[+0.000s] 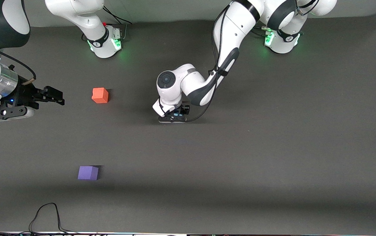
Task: Place blue block between orange and purple blocks
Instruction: 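Lift the light-blue block and carry it toward the table's middle, then set the blue block down and open the left gripper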
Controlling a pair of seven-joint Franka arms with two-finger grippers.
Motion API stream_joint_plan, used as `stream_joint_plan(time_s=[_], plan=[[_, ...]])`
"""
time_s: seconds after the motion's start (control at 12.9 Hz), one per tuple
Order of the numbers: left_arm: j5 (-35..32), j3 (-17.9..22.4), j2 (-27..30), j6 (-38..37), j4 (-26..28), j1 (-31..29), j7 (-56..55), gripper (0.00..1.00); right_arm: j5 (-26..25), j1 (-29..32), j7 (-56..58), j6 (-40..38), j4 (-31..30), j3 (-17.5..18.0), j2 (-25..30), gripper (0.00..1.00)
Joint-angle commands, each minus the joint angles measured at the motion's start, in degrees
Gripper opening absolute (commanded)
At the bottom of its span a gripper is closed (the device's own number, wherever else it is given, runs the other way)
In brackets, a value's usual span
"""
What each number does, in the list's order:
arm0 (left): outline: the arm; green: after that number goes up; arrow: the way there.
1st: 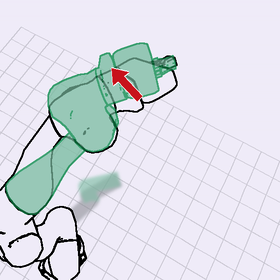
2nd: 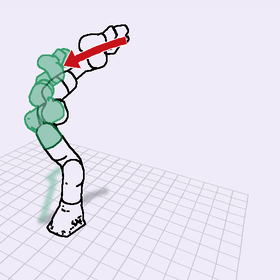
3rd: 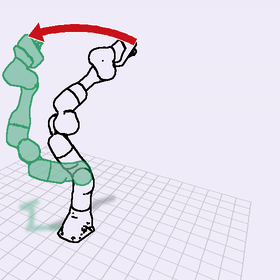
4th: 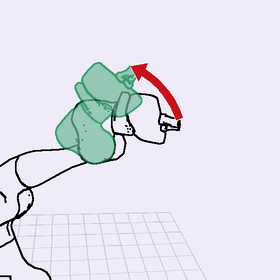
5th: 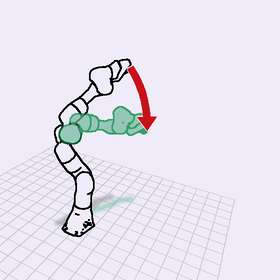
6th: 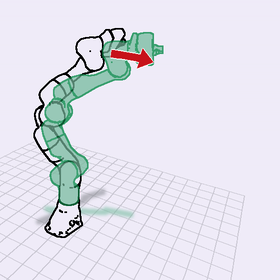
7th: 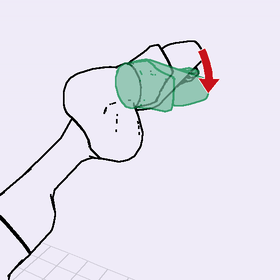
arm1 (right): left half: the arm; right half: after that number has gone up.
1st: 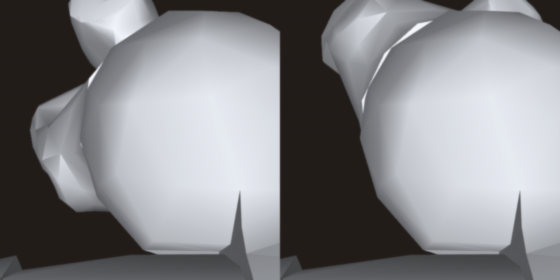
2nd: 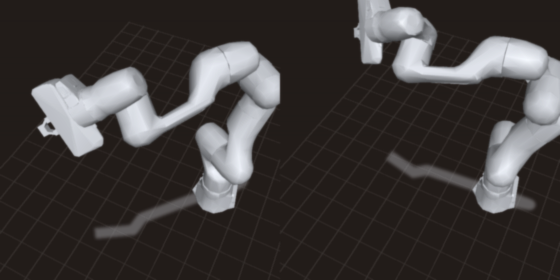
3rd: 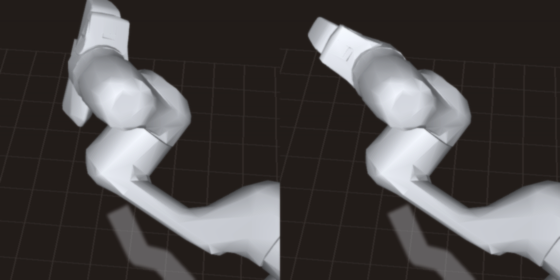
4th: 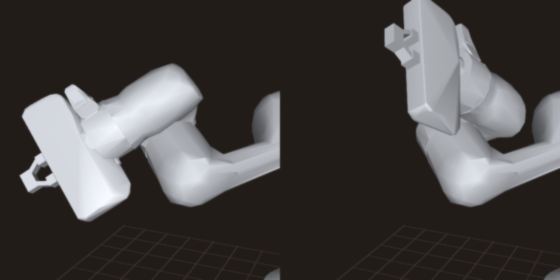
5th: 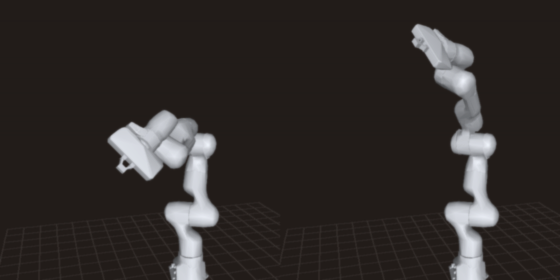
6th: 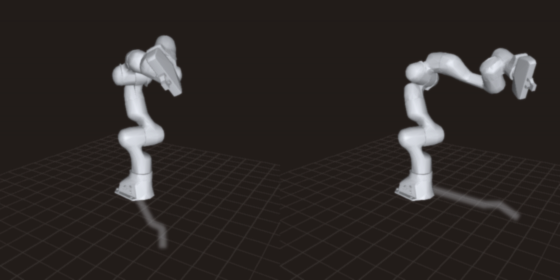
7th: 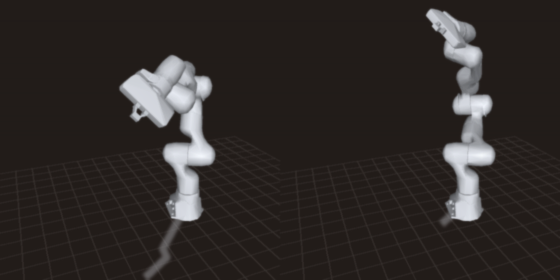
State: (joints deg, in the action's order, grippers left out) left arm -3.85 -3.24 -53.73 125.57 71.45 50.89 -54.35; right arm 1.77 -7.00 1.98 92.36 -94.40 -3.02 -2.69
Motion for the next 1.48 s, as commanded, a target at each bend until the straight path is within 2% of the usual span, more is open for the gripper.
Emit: stream_joint_plan(time_s=[0.0, 0.23, 0.31, 0.62, 0.85, 1.01, 1.24, 1.4], plan=[[-1.24, 0.6, -1.2, -0.5, -1.76, 0.62, -1.11, 1.0, -0.19, -0.55, 1.09, 0.37, 0.53, -0.49, -0.39, 1.0], [-0.9, 0.69, 1.85, -2.34, -1.93, 0.0, -1.02, 1.0, -0.19, -0.55, 1.09, 0.45, 0.44, -0.49, -0.3, 1.0], [-0.46, 0.52, 3.53, -4.44, -2.11, -1.83, -0.67, 1.0, -0.19, -0.55, 1.09, 0.37, 0.44, -0.49, -0.3, 1.0], [4.8, -2.47, 14.85, -13.67, -0.8, -15.52, 7.47, 1.0, -0.19, -0.64, 0.83, 0.45, 0.44, -0.49, -0.47, 1.0], [9.64, -2.47, 24.96, -19.91, 7.7, -28.25, 21.95, 1.0, -0.1, -1.86, 0.13, 0.37, 0.53, -0.49, -0.3, 1.0], [10.18, -2.47, 30.24, -22.2, 13.33, -36.08, 32.33, 1.0, 0.34, -3.36, -1.18, 0.19, 0.71, -0.41, 0.05, 1.0], [9.39, -1.95, 37.71, -23.88, 20.28, -46.46, 46.65, 1.0, 1.12, -10.11, -10.21, -0.34, 1.32, -0.41, 0.84, 1.0], [8.69, -1.86, 43.5, -23.97, 24.5, -51.92, 53.18, 1.0, 2.27, -17.48, -21.26, -0.51, 2.81, -0.41, 0.93, 1.0]])
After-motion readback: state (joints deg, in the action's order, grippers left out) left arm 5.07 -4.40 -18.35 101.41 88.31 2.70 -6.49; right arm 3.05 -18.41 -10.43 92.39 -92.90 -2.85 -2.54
